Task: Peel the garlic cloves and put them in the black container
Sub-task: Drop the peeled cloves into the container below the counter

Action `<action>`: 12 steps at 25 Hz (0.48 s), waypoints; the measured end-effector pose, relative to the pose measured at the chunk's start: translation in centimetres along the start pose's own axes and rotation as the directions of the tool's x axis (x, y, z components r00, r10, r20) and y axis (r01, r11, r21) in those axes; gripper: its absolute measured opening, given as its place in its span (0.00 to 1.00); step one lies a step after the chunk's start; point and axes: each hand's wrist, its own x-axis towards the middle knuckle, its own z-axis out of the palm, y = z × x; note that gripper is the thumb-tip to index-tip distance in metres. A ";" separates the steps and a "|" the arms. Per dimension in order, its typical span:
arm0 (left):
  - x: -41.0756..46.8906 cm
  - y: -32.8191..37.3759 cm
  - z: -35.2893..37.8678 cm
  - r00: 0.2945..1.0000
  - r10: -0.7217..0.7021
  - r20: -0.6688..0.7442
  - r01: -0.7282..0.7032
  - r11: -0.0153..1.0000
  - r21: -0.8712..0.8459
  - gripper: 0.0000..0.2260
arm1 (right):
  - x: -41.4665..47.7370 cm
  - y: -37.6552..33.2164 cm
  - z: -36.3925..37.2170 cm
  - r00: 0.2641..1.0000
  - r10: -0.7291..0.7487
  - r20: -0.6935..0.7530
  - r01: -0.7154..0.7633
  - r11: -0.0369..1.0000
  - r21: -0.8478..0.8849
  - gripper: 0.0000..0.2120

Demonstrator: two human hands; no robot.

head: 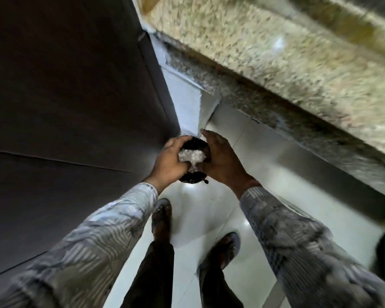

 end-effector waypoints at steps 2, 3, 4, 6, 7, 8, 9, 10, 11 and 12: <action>-2.1 4.0 -2.1 0.999 0.047 0.018 -0.047 0.998 0.028 0.35 | -3.3 -2.5 -3.5 1.000 -0.009 -0.027 0.010 1.000 0.021 0.42; -3.3 6.5 -3.3 0.997 0.077 0.028 -0.078 0.996 0.032 0.35 | -5.3 -4.0 -5.6 0.998 -0.014 -0.054 0.015 1.000 0.015 0.42; -4.7 9.0 -4.4 0.994 0.104 0.040 -0.105 0.994 0.036 0.35 | -7.2 -5.1 -7.4 0.995 -0.027 -0.091 0.027 1.000 -0.004 0.43; -7.4 14.0 -6.7 0.981 0.179 0.067 -0.183 0.982 0.049 0.36 | -11.1 -7.3 -10.9 0.987 -0.037 -0.158 0.029 0.998 -0.052 0.45; -8.6 16.3 -7.8 0.970 0.227 0.083 -0.233 0.971 0.060 0.36 | -13.2 -8.6 -12.7 0.982 -0.012 -0.187 -0.001 0.998 -0.067 0.46; -9.9 18.7 -8.8 0.954 0.280 0.103 -0.288 0.955 0.072 0.37 | -15.6 -9.9 -14.5 0.974 0.017 -0.224 -0.035 0.996 -0.078 0.47; -10.8 20.8 -9.6 0.936 0.332 0.120 -0.343 0.935 0.085 0.38 | -17.7 -11.0 -16.1 0.965 0.049 -0.257 -0.071 0.994 -0.077 0.48; -11.7 22.9 -10.5 0.915 0.381 0.136 -0.394 0.914 0.094 0.39 | -19.7 -12.1 -17.6 0.951 0.080 -0.297 -0.104 0.992 -0.065 0.48; -12.8 25.4 -11.3 0.886 0.436 0.159 -0.453 0.887 0.088 0.40 | -22.1 -13.4 -19.4 0.928 0.113 -0.355 -0.140 0.989 -0.053 0.48; -13.8 27.9 -12.0 0.851 0.488 0.194 -0.509 0.857 0.078 0.40 | -24.4 -14.5 -21.0 0.897 0.148 -0.416 -0.182 0.982 -0.044 0.49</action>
